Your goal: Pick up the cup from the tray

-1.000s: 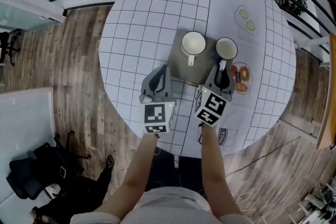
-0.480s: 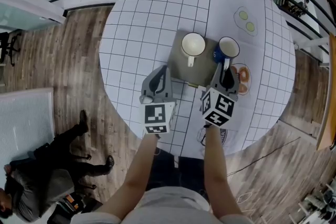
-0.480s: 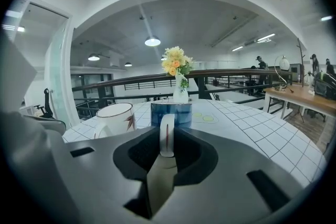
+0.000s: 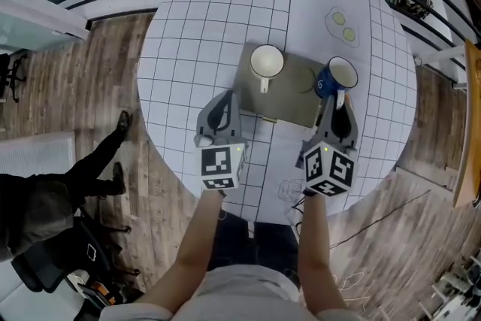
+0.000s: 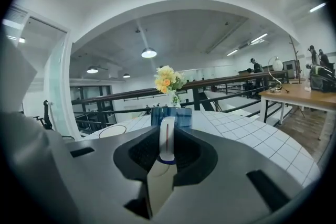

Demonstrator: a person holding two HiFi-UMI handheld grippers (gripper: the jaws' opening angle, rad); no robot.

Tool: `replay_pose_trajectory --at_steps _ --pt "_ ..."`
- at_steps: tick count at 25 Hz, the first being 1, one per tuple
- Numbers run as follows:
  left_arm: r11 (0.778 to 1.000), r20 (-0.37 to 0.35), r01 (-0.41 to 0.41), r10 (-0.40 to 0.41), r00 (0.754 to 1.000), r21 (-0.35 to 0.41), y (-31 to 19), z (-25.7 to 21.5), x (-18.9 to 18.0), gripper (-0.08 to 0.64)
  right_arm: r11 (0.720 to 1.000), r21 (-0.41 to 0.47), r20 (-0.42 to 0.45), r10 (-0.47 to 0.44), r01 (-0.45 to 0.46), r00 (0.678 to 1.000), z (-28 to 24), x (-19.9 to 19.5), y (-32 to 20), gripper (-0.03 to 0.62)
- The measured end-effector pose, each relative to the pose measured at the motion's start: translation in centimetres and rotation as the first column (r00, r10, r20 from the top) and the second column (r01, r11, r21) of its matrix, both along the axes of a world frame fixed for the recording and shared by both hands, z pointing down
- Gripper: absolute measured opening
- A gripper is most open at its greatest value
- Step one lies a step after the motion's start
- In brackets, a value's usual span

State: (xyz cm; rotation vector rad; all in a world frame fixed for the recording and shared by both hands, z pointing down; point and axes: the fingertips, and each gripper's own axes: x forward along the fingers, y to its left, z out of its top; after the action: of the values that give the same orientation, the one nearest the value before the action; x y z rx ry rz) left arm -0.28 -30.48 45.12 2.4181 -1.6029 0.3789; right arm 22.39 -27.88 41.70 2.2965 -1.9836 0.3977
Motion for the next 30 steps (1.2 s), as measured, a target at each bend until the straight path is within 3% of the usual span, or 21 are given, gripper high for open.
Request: replay_pose_trajectory --at_steps 6,13,23,30 --pt "0.999 -0.014 -0.006 0.006 1.000 0.039 0.0 -1.6 0.9 0.006 0.997 0.027 -0.042 0.073 -0.072 0.996 -1.6 5.4 2.7 0.051" --pt "0.998 -0.009 -0.025 0.025 1.000 0.063 0.4 -2.2 2.4 0.006 0.990 -0.008 -0.029 0.138 -0.138 0.990 1.5 9.8 5.6 0.051" --pt "0.998 -0.001 -0.036 0.036 0.999 0.047 1.1 -1.0 4.2 0.006 0.987 -0.122 0.018 0.111 -0.108 0.994 9.0 10.1 5.7 0.051" --pt "0.998 0.004 -0.037 0.037 0.999 0.046 1.6 -0.7 4.6 0.006 0.989 -0.111 -0.017 0.099 -0.100 0.995 9.8 9.8 5.7 0.051"
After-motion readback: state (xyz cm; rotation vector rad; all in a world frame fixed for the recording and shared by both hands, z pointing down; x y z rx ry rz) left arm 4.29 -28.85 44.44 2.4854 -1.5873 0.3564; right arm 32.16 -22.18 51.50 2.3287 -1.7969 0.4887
